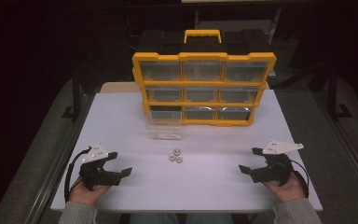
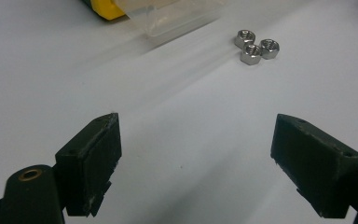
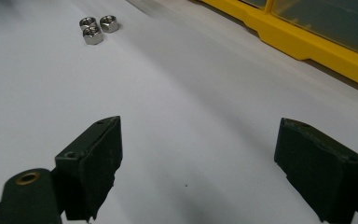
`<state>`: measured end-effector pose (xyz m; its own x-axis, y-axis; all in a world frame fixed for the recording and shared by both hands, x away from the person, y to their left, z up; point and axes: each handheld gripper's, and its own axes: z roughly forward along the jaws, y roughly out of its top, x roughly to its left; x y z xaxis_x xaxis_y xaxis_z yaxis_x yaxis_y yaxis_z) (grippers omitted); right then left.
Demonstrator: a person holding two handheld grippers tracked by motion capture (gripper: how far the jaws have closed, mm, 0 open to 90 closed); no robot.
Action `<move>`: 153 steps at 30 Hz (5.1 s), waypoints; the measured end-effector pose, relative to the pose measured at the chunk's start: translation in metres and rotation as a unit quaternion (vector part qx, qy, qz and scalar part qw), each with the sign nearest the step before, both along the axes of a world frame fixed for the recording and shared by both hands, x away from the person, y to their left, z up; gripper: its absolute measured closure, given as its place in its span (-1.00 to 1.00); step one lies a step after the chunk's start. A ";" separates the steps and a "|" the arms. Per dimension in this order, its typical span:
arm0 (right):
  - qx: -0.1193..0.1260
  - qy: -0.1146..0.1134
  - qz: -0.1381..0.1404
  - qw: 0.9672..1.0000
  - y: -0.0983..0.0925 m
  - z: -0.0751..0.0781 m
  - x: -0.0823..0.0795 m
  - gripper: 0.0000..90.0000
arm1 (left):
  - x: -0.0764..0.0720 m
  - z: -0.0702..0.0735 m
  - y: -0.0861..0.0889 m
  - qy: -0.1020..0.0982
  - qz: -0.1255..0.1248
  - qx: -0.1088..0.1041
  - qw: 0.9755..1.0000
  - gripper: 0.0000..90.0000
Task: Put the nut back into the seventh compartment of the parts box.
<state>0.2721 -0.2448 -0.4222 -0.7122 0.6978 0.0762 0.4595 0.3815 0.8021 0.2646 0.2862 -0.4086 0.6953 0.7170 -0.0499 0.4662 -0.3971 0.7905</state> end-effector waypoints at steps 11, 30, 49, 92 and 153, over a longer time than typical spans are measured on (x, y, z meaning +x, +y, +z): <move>-0.002 0.000 -0.009 1.000 -0.001 0.000 0.000 -0.69 | 0.001 -0.003 0.000 0.004 -0.006 0.004 1.000 -0.64; 0.012 -0.005 -0.013 1.000 -0.001 0.004 0.003 -0.68 | 0.001 -0.004 -0.003 0.004 -0.014 0.008 1.000 -0.64; -0.008 0.013 -0.001 1.000 0.023 0.010 0.013 -0.69 | 0.005 -0.002 -0.012 -0.001 -0.019 0.010 1.000 -0.64; -0.086 0.084 0.155 0.981 0.156 0.039 0.069 -0.27 | 0.004 0.001 -0.015 -0.010 -0.036 -0.003 0.999 -0.63; -0.108 0.091 0.244 0.959 0.205 0.006 0.086 0.53 | 0.003 0.001 -0.011 -0.009 -0.035 -0.004 0.999 -0.63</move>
